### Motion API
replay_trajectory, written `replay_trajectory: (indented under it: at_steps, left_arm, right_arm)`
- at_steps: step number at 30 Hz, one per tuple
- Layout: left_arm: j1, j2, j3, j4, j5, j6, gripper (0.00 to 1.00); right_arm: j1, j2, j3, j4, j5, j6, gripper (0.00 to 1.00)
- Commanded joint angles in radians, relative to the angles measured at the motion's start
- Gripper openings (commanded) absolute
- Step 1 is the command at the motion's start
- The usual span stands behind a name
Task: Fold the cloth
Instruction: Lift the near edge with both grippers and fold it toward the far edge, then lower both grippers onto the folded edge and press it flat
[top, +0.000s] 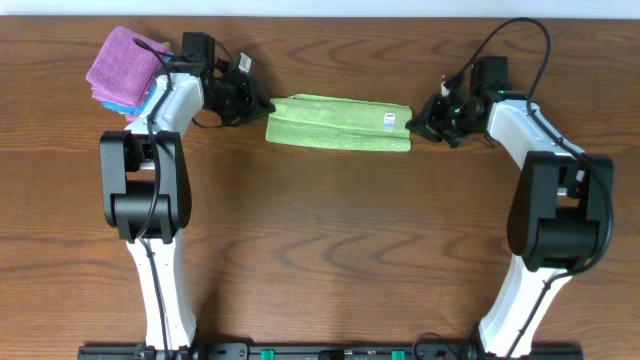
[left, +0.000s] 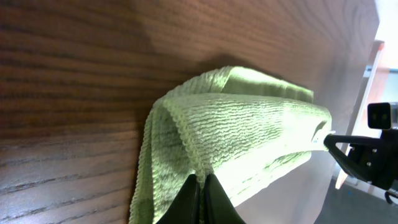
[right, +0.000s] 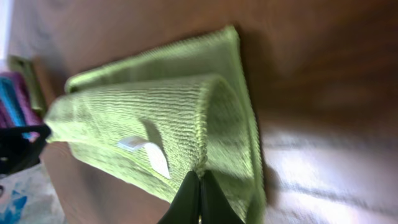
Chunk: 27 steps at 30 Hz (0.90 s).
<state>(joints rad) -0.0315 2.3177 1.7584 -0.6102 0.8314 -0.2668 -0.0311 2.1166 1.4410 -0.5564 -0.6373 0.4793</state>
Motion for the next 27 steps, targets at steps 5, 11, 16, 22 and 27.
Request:
replay_trajectory:
  at_steps: [5,11,16,22,27]
  left_arm:
    - [0.005,0.004,0.014,-0.013,-0.008,0.054,0.06]
    - [0.006,0.003,0.014,-0.032,-0.058,0.054,0.47]
    - [0.027,0.002,0.065,-0.125,-0.060,0.118,0.43]
    - [0.003,-0.064,0.222,-0.341,-0.266,0.264,0.26]
    - [-0.102,-0.118,0.268,-0.313,-0.609,0.297,0.06]
  right_arm:
    - [0.017,0.010,0.015,-0.030,0.053,-0.046,0.01]
    - [0.017,0.010,0.015,-0.032,0.057,-0.047,0.65]
    - [0.010,-0.004,0.017,-0.045,0.054,-0.059,0.84]
    - [0.017,-0.145,0.021,-0.050,0.137,-0.105,0.54]
    - [0.073,-0.239,0.021,-0.054,0.291,-0.110,0.02]
